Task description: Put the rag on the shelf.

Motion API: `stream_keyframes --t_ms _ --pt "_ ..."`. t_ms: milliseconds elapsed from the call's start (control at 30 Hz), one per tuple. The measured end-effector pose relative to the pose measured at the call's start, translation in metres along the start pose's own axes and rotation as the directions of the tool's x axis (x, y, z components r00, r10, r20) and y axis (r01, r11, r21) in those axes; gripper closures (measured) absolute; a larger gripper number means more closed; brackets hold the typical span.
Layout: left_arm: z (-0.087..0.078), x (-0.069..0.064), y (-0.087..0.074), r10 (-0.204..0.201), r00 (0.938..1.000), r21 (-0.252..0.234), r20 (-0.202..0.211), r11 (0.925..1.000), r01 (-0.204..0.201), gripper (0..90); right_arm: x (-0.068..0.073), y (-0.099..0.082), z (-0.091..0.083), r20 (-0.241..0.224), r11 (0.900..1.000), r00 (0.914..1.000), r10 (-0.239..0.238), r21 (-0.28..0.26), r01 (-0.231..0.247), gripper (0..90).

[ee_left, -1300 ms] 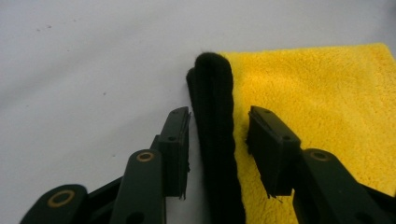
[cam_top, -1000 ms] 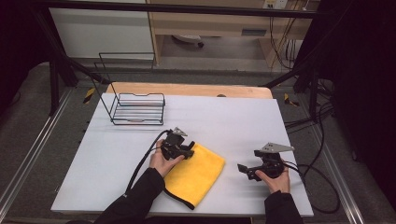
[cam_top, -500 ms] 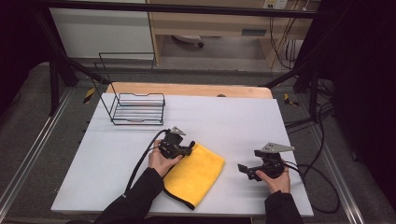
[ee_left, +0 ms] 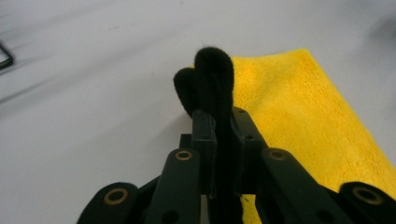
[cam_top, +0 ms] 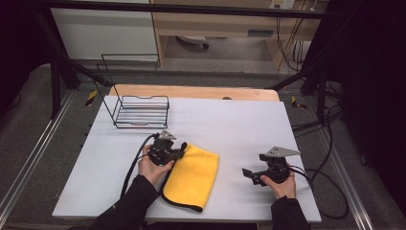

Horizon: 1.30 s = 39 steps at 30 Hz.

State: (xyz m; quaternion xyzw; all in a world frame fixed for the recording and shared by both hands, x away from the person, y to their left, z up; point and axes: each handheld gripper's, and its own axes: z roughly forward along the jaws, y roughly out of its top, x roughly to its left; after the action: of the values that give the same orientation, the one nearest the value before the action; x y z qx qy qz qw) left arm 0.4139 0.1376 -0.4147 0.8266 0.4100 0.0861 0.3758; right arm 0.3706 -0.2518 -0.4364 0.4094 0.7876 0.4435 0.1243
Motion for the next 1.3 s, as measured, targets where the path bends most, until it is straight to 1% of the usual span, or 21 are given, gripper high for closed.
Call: stream_keyframes --t_ms 133,233,267,333,400,433,533,600,667,700,767,833,933,1000,1067,1133,1167,1200,1233,1267,1300 --pt "-0.016 0.006 -0.013 -0.028 0.9986 -0.018 -0.045 0.9995 0.027 81.9 0.001 0.000 0.000 0.002 1.0000 1.0000 0.004 -0.005 -0.004 2.1" --pt "-0.023 0.010 -0.021 -0.048 0.9962 -0.018 -0.073 0.9987 0.047 81.9 0.003 0.002 0.002 0.003 1.0000 1.0000 -0.004 -0.002 0.004 2.1" --pt "-0.024 0.011 -0.024 -0.061 0.9949 -0.022 -0.080 0.9980 0.059 81.8 0.005 0.002 0.003 0.001 0.9999 0.9999 -0.010 0.003 0.010 2.1" --pt "-0.026 0.013 -0.029 -0.077 0.9929 -0.024 -0.090 0.9969 0.075 81.7 0.007 0.003 0.006 0.003 0.9998 0.9998 -0.018 0.008 0.018 2.1" --pt "-0.025 0.015 -0.034 -0.100 0.9910 -0.025 -0.089 0.9948 0.098 81.2 0.009 0.003 0.008 0.003 0.9997 0.9998 -0.019 0.014 0.019 2.0" --pt "-0.024 0.017 -0.035 -0.103 0.9909 -0.024 -0.087 0.9946 0.101 80.8 0.010 0.004 0.009 0.004 0.9997 0.9998 -0.019 0.015 0.019 2.1" --pt "-0.022 0.022 -0.037 -0.078 0.9943 -0.025 -0.073 0.9967 0.077 77.6 0.013 0.005 0.012 0.005 0.9997 0.9998 -0.019 0.015 0.019 2.1" --pt "-0.023 0.026 -0.036 -0.062 0.9956 -0.027 -0.070 0.9978 0.060 72.8 0.015 0.006 0.013 0.006 0.9996 0.9997 -0.022 0.018 0.021 2.1" --pt "-0.024 0.030 -0.034 -0.044 0.9940 -0.049 -0.100 0.9980 0.039 65.8 0.015 0.006 0.014 0.005 0.9997 0.9998 -0.019 0.014 0.019 2.1" --pt "-0.024 0.034 -0.032 -0.043 0.9918 -0.059 -0.121 0.9976 0.036 62.5 0.015 0.006 0.014 0.005 0.9998 0.9999 -0.016 0.014 0.016 2.0" --pt "-0.024 0.041 -0.030 -0.055 0.9922 -0.068 -0.112 0.9966 0.047 56.5 0.015 0.007 0.015 0.006 0.9999 1.0000 -0.008 0.013 0.008 1.9" --pt "-0.020 0.048 -0.030 -0.067 0.9921 -0.052 -0.106 0.9967 0.062 54.9 0.015 0.007 0.015 0.006 0.9999 1.0000 -0.005 0.015 0.005 2.0" --pt "-0.012 0.051 -0.030 -0.071 0.9927 -0.029 -0.097 0.9972 0.069 53.3 0.015 0.007 0.016 0.005 0.9999 1.0000 -0.004 0.013 0.004 1.9" --pt "-0.006 0.050 -0.030 -0.074 0.9936 -0.022 -0.085 0.9971 0.073 53.9 0.015 0.008 0.017 0.003 0.9999 1.0000 0.000 0.011 0.000 1.9" --pt "-0.001 0.050 -0.030 -0.064 0.9938 -0.011 -0.091 0.9979 0.063 54.6 0.016 0.009 0.018 0.004 0.9999 1.0000 0.005 0.010 -0.005 1.7" --pt "0.002 0.051 -0.031 -0.074 0.9939 -0.011 -0.082 0.9973 0.073 55.2 0.019 0.012 0.019 0.006 1.0000 1.0000 -0.008 0.005 0.008 1.6" --pt "0.002 0.051 -0.031 -0.076 0.9941 -0.010 -0.077 0.9971 0.075 56.2 0.020 0.013 0.020 0.004 1.0000 1.0000 -0.005 0.002 0.005 1.6" --pt "0.002 0.050 -0.031 -0.076 0.9942 -0.009 -0.076 0.9971 0.075 56.9 0.023 0.015 0.022 0.001 1.0000 1.0000 -0.002 0.002 0.002 1.4" --pt "0.002 0.050 -0.031 -0.076 0.9947 -0.011 -0.069 0.9971 0.076 60.2 0.025 0.017 0.024 0.002 1.0000 1.0000 -0.002 0.005 0.002 1.3" --pt "0.003 0.050 -0.032 -0.079 0.9944 -0.013 -0.070 0.9969 0.078 60.2 0.027 0.018 0.026 0.003 1.0000 1.0000 -0.002 0.004 0.002 1.3" --pt "0.003 0.049 -0.033 -0.081 0.9939 -0.017 -0.075 0.9967 0.080 60.6 0.033 0.024 0.033 -0.001 0.9999 1.0000 -0.009 0.011 0.009 1.3"
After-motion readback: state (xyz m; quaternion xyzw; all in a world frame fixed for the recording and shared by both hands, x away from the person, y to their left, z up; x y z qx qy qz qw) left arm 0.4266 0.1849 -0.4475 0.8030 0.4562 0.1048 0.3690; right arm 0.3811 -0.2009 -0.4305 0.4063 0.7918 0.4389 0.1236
